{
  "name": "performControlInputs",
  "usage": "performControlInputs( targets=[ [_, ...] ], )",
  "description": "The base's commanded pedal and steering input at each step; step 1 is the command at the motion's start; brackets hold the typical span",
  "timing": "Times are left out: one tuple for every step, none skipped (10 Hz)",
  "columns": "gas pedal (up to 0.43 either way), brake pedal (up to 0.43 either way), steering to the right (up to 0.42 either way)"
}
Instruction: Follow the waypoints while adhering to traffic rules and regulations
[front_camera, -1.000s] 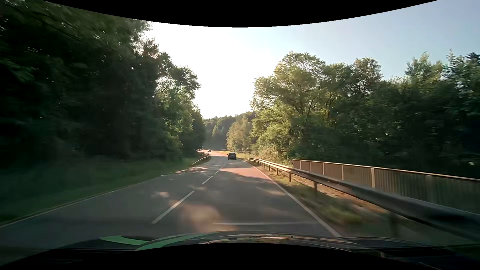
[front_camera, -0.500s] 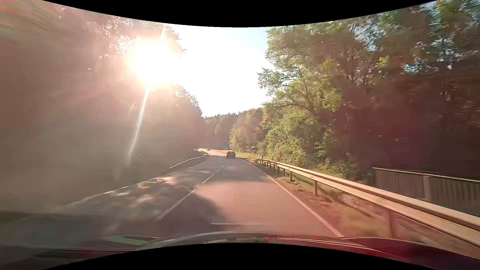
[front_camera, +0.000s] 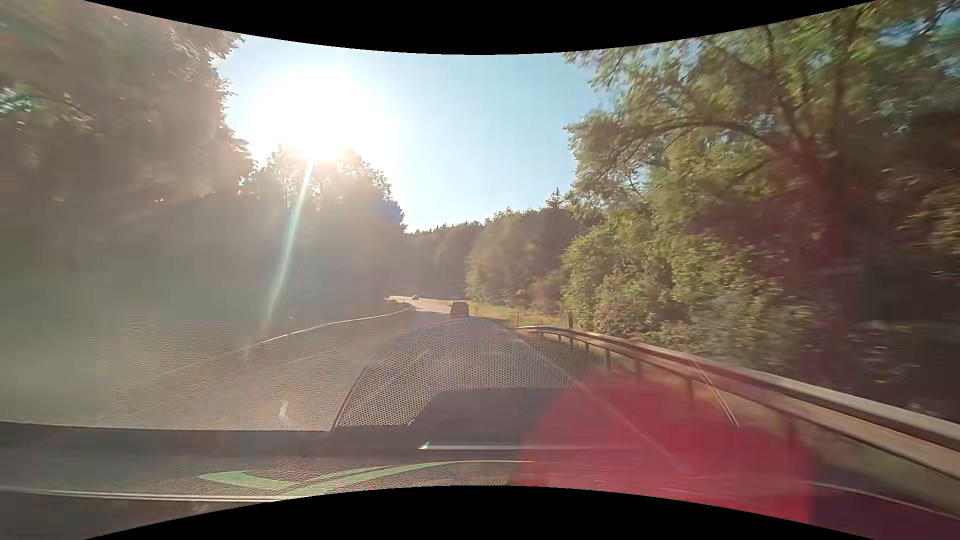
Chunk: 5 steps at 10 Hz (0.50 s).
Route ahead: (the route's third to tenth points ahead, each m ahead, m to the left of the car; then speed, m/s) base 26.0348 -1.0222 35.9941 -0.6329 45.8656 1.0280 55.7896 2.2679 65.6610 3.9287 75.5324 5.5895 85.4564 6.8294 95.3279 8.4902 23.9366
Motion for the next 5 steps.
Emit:
performControlInputs(
  targets=[
    [0.138,0.000,-0.008],
    [0.138,0.000,-0.008],
    [0.138,0.000,-0.009],
    [0.138,0.000,-0.009],
    [0.138,0.000,-0.008]
  ],
)
